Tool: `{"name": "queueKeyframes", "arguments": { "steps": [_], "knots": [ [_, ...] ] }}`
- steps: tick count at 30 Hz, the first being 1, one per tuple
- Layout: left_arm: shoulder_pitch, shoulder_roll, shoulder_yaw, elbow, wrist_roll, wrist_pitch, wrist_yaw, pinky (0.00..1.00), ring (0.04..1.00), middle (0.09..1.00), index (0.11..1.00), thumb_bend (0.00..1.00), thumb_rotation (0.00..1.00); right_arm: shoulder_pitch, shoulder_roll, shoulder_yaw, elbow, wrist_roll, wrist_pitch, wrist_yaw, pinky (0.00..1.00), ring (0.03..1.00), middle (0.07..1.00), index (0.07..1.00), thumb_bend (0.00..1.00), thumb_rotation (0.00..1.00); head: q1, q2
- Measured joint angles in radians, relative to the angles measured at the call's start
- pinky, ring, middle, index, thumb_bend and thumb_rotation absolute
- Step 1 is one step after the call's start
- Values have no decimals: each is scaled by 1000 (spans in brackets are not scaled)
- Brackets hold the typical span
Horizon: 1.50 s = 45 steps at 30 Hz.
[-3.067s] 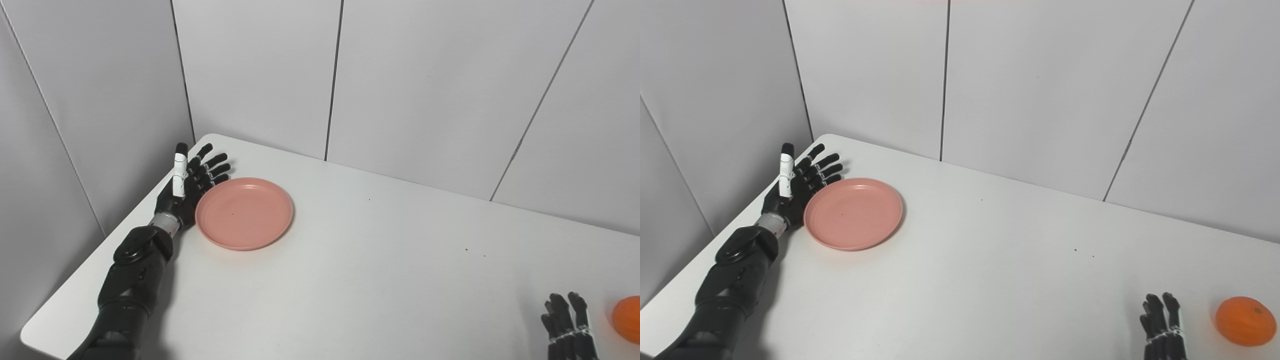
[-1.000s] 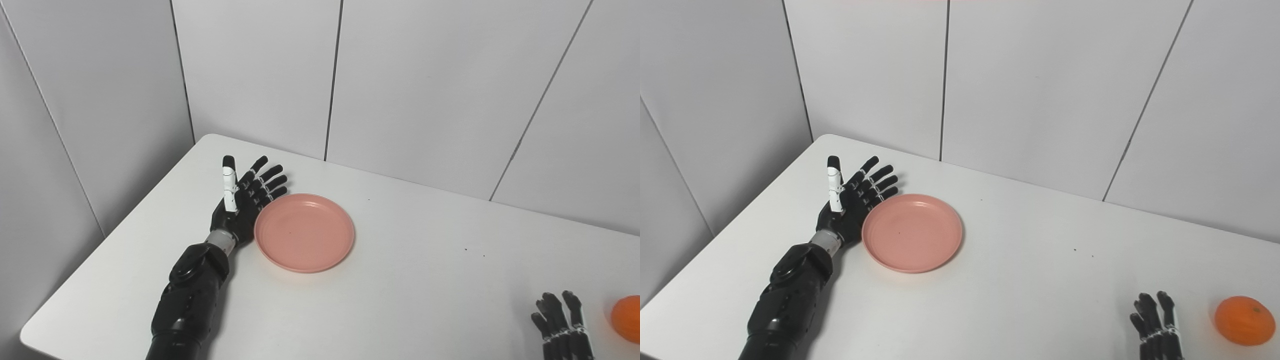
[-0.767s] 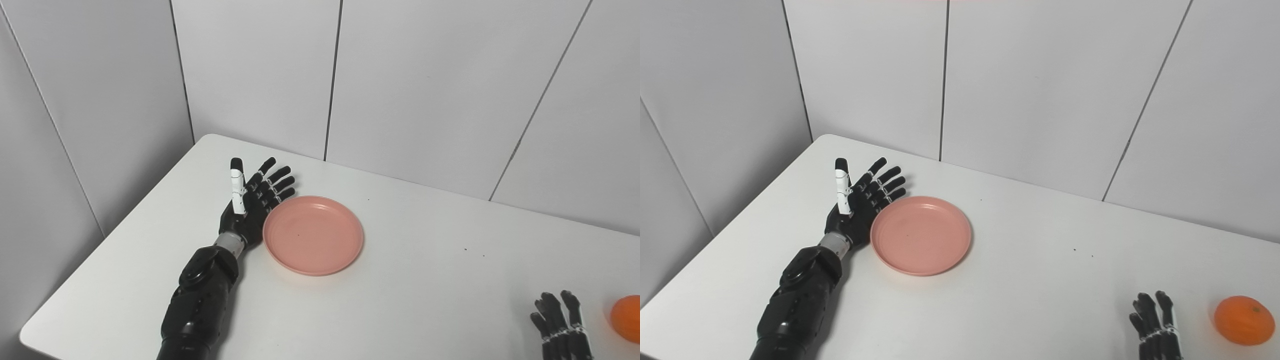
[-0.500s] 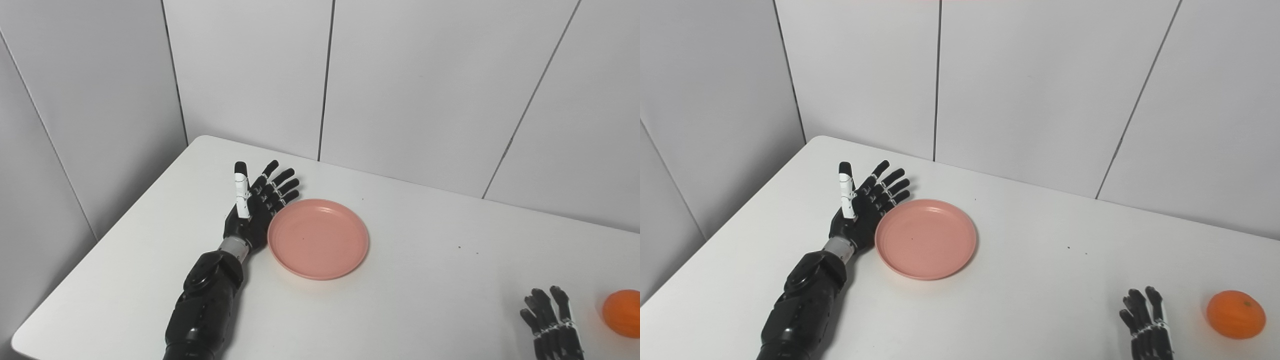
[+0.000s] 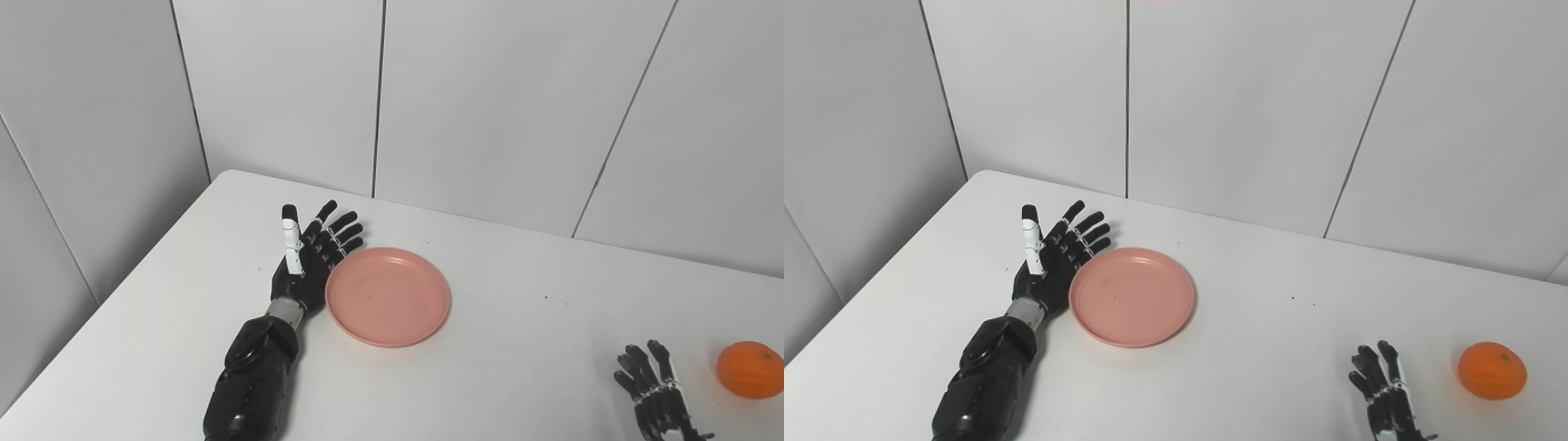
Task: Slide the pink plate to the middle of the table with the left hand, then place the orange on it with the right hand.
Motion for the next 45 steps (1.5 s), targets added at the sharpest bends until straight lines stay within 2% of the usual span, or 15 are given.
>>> {"name": "queueKeyframes", "arguments": {
  "steps": [9, 15, 30, 42, 45],
  "knots": [
    [13, -16, -21, -41, 30, 12, 55, 806, 793, 788, 893, 1000, 1000, -4, 10, 2, -3, -32, 0, -3, 883, 891, 893, 937, 826, 1000, -57, 34],
    [14, -36, -32, -62, 46, 27, 89, 839, 813, 806, 904, 1000, 1000, -4, 15, 5, -9, -61, 17, -12, 862, 884, 890, 934, 840, 1000, -97, 60],
    [14, -99, -57, -99, 93, 45, 175, 866, 811, 803, 932, 1000, 1000, -4, 22, 15, -27, -81, 82, -33, 859, 881, 893, 938, 817, 1000, -126, 80],
    [15, -105, -68, -108, 108, 59, 185, 859, 815, 812, 937, 1000, 999, -5, 27, 20, -30, -126, 91, -42, 848, 877, 890, 938, 829, 1000, -201, 104],
    [21, -107, -83, -117, 109, 62, 185, 862, 815, 805, 943, 1000, 1000, -5, 29, 22, -35, -139, 102, -45, 842, 875, 888, 936, 806, 1000, -221, 112]
  ]
}}
